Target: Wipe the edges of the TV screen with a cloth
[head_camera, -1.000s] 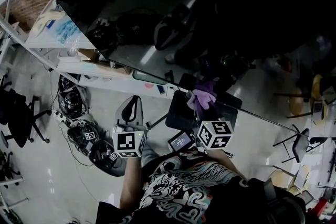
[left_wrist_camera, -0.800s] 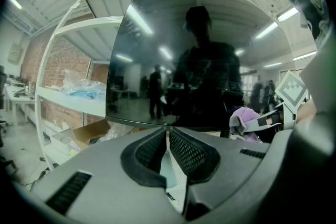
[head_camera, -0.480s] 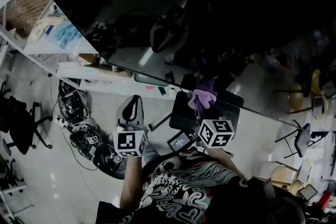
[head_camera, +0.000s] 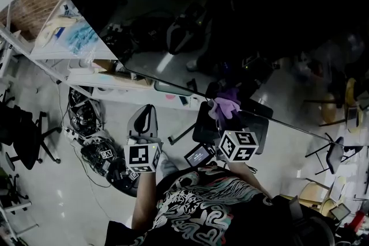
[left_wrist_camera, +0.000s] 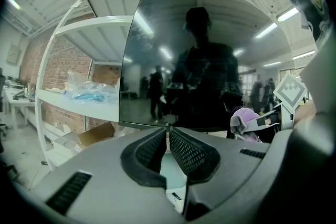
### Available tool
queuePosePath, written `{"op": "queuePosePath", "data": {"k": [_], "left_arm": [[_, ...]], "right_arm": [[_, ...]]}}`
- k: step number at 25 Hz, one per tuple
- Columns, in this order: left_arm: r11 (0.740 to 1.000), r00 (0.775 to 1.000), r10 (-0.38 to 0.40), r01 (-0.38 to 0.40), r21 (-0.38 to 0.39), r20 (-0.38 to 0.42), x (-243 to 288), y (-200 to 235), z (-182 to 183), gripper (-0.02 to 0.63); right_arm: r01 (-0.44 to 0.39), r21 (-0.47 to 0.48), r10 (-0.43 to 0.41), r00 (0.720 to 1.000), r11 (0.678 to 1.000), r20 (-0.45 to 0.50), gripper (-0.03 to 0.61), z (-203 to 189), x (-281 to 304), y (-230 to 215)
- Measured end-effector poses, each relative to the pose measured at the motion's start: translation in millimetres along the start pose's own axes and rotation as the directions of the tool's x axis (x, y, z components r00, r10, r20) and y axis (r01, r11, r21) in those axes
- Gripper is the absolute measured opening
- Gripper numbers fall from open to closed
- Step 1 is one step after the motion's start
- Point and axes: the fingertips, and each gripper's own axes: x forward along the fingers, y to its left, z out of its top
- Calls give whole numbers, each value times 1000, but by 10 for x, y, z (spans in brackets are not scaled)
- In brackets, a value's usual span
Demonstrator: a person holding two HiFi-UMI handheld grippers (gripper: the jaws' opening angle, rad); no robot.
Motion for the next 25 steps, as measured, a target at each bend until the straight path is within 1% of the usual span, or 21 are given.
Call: {"op": "queuePosePath", "data": {"k": [9,18,25], "left_arm": [[1000,1000,-12,12,1,16,59,212,60,32],[1000,1000,-11,11,6,18,39,439,106,32],[998,998,-53,53,21,19,122,472,138,32]], "right_arm": [[10,9,-10,1000,1000,-2,87,6,137,152],[2,7,-2,1000,1000,5,87,39,264,354],[9,18,-9,1000,1000,13,87,43,357,453]]}}
